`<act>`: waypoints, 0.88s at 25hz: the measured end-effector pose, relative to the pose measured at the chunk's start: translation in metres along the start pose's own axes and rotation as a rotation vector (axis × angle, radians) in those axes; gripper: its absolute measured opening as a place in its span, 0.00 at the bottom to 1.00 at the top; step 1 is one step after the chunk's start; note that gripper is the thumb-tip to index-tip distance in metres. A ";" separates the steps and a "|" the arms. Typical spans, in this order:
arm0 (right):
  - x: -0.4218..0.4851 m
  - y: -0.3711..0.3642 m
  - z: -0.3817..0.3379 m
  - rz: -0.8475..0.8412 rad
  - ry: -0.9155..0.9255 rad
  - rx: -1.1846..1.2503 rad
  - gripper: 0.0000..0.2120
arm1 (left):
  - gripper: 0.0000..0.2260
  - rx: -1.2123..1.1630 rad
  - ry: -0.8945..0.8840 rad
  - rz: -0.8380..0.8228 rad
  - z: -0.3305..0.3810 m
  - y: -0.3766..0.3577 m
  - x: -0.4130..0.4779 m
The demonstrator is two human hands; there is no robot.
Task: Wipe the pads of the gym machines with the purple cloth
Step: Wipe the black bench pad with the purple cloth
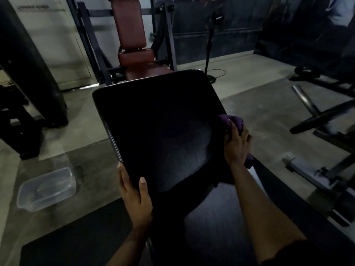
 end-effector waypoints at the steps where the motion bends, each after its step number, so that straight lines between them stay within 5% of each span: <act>1: 0.005 -0.001 -0.012 -0.014 -0.010 0.015 0.22 | 0.28 0.014 0.004 0.001 0.001 0.000 0.000; 6: -0.052 0.016 -0.092 0.117 0.345 0.033 0.19 | 0.29 0.026 -0.011 0.020 0.005 -0.001 0.000; 11: -0.161 0.025 -0.125 0.044 0.598 0.066 0.21 | 0.32 -0.010 -0.036 0.019 0.009 0.003 0.002; 15: -0.196 0.039 -0.121 0.024 0.811 0.034 0.22 | 0.25 -0.174 0.074 0.007 0.016 0.006 0.001; 17: -0.152 0.047 -0.114 0.065 0.716 0.062 0.21 | 0.25 -0.274 0.146 0.004 0.021 0.010 0.015; 22: 0.009 0.033 -0.112 0.096 0.232 0.167 0.22 | 0.24 -0.071 0.046 0.014 0.047 0.005 0.093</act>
Point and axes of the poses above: each hand's wrist, its own x-axis towards the middle knuckle, its own y-axis out of the back of the hand, z = x × y, the point moved 6 cm from there along x, towards the middle knuckle, and after that the axes turned 15 degrees about -x, right-handed, at the moved point
